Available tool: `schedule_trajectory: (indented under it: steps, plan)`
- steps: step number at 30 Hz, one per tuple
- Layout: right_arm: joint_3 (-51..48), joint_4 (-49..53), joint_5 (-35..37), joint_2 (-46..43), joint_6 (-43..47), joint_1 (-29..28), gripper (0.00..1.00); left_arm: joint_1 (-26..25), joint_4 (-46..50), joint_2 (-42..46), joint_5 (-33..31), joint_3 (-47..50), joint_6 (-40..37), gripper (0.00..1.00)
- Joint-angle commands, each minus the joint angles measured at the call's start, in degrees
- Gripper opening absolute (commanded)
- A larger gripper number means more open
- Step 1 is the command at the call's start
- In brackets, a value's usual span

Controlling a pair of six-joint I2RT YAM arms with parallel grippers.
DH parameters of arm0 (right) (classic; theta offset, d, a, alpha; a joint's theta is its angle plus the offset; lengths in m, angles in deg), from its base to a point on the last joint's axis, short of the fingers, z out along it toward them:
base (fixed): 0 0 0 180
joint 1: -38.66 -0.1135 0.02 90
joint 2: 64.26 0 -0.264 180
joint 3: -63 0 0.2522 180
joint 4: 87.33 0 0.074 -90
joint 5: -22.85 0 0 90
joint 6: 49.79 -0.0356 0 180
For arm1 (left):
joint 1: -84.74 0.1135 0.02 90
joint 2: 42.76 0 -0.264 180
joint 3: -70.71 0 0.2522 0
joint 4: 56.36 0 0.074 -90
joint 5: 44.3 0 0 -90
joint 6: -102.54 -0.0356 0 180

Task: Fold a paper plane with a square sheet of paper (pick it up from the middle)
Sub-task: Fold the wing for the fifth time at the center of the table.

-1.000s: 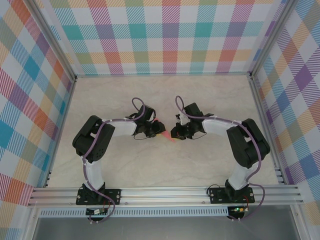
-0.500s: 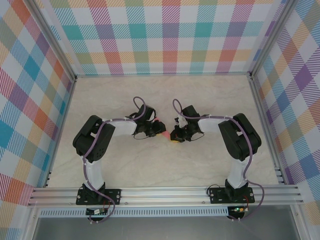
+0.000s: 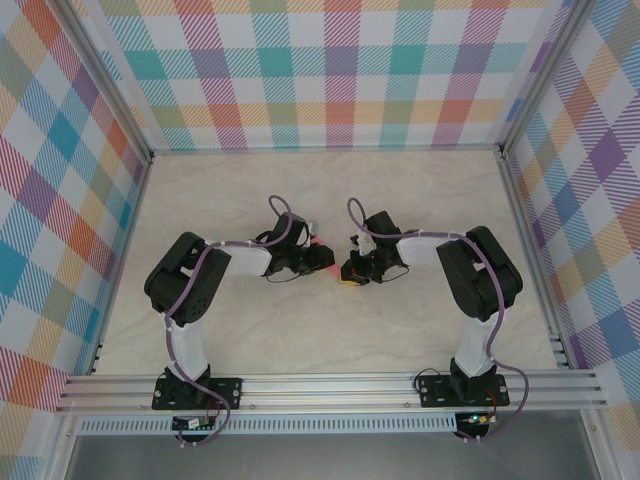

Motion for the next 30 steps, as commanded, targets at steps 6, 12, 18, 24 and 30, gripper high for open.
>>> schedule_trajectory:
  steps: [6,12,18,24,30]
  plan:
    - [-1.8,4.4,5.7,4.4,0.0,-0.6,0.04,-1.4,6.5,0.9,-7.8,-0.9,-3.8,0.29]
    - [-2.8,5.4,6.5,4.4,0.1,-0.4,0.04,0.3,9.1,0.1,-12.9,-2.4,-3.9,0.28]
    - [-4.2,5.3,6.6,4.4,0.0,0.1,0.04,3.6,9.1,-1.1,-13.5,-2.6,-3.8,0.28]
    - [-4.7,5.1,6.8,4.7,-0.1,0.4,0.04,6.6,9.3,-2.6,-12.1,-3.6,-4.6,0.28]
    - [-4.7,5.3,6.7,5.0,0.0,0.5,0.04,8.5,11.2,-3.6,-11.8,-5.5,-6.7,0.28]
